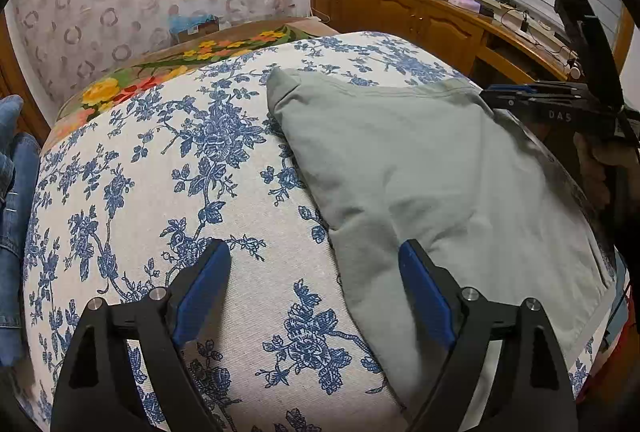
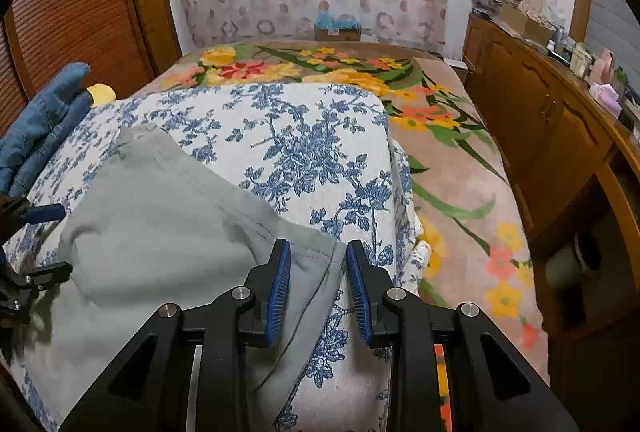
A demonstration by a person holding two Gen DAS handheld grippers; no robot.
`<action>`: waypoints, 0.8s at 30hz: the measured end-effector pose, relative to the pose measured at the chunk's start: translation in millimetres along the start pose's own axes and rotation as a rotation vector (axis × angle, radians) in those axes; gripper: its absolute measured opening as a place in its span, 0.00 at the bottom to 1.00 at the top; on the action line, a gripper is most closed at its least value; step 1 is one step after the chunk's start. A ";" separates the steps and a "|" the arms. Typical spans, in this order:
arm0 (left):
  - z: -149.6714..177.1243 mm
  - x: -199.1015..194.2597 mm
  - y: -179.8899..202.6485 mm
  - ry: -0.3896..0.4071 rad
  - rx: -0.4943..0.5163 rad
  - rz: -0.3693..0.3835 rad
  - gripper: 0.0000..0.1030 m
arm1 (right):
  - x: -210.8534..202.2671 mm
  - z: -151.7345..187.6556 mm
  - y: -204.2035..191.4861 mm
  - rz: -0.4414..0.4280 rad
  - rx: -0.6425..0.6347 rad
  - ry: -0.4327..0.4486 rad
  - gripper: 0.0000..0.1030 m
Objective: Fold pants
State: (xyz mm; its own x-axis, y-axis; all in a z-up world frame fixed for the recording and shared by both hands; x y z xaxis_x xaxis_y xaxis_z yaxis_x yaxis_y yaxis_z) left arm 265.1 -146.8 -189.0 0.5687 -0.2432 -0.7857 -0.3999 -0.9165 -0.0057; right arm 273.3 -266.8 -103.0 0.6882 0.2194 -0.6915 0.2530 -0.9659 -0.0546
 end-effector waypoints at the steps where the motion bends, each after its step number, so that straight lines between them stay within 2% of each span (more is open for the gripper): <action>1: -0.3 0.0 -0.2 0.000 0.000 0.000 0.84 | 0.3 -1.5 -1.9 -0.007 -0.009 0.004 0.11; 2: -0.2 0.1 -0.1 0.000 0.001 0.000 0.85 | 1.0 -1.6 -1.9 -0.005 -0.022 0.010 0.04; 7: -0.4 0.0 -0.3 0.000 0.000 0.000 0.85 | -5.5 -2.6 18.7 0.122 0.000 0.054 0.03; 8: -0.4 0.0 -0.2 0.000 0.000 0.000 0.85 | -6.5 -1.4 22.7 0.126 0.009 0.049 0.04; 12: -0.5 0.0 -0.1 0.000 0.000 0.000 0.85 | -23.3 2.1 23.1 0.067 0.052 0.074 0.04; 16: -0.2 -0.1 -0.1 0.000 -0.001 0.002 0.85 | -45.4 14.3 8.7 0.053 0.036 0.092 0.10; 19: 0.1 -1.1 -0.3 0.001 -0.009 -0.001 0.85 | -56.7 34.3 -3.2 0.038 0.040 0.083 0.22; 24: 5.6 -22.7 11.4 0.033 -0.007 0.036 0.85 | -81.5 72.0 -14.4 0.014 0.047 0.048 0.23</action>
State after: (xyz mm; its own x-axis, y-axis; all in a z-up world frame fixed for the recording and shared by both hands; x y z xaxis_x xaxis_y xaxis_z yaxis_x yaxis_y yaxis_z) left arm 243.6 -150.0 -174.7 0.5778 -0.2862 -0.7644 -0.4153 -0.9093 0.0266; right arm 164.6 -280.6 -97.7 0.7235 0.2108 -0.6574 0.2114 -0.9741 -0.0798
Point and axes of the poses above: each gripper's, at about its wrist camera, not at the fingertips, and x roughly the way its jaws point, y to its right, z to its underside, the point moved 8 cm from there along x, roughly the way its jaws point, and after that the axes turned 2 degrees about -z, right-handed, at the moved point
